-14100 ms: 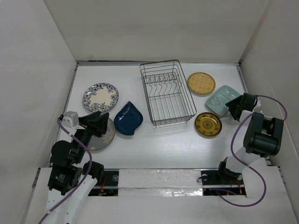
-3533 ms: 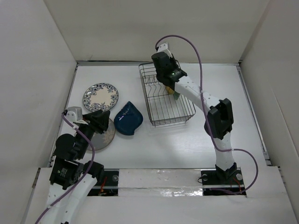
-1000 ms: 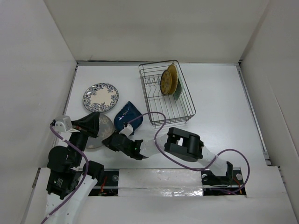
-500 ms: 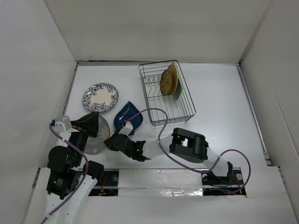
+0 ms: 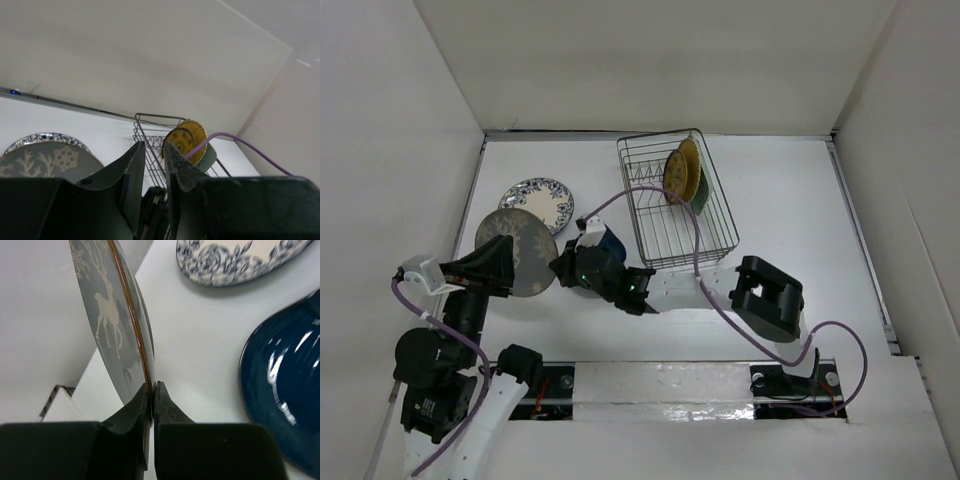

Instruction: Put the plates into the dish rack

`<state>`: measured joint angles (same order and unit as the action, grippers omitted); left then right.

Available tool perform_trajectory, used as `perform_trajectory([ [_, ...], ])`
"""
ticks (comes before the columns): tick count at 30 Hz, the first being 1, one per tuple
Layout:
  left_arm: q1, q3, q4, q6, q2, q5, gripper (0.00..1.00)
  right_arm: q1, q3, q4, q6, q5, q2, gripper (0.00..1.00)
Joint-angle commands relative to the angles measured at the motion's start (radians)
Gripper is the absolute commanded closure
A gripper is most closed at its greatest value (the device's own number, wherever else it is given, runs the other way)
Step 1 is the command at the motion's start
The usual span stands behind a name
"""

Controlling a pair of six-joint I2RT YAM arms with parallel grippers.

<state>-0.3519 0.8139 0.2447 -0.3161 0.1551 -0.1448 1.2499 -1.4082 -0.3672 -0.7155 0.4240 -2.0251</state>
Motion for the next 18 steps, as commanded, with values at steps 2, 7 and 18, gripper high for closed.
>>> perform_trajectory([
  [2, -0.004, 0.071, -0.039, 0.008, 0.031, -0.003, 0.79, -0.098, -0.014, -0.225, -0.013, -0.088, 0.152, 1.00],
  [7, -0.004, 0.064, -0.047, -0.005, 0.057, 0.031, 0.77, -0.228, 0.077, -0.236, -0.012, -0.143, 0.290, 1.00],
  [18, -0.004, -0.038, -0.119, -0.005, 0.107, 0.088, 0.77, -0.495, 0.103, -0.009, 0.229, -0.027, 0.467, 1.00],
])
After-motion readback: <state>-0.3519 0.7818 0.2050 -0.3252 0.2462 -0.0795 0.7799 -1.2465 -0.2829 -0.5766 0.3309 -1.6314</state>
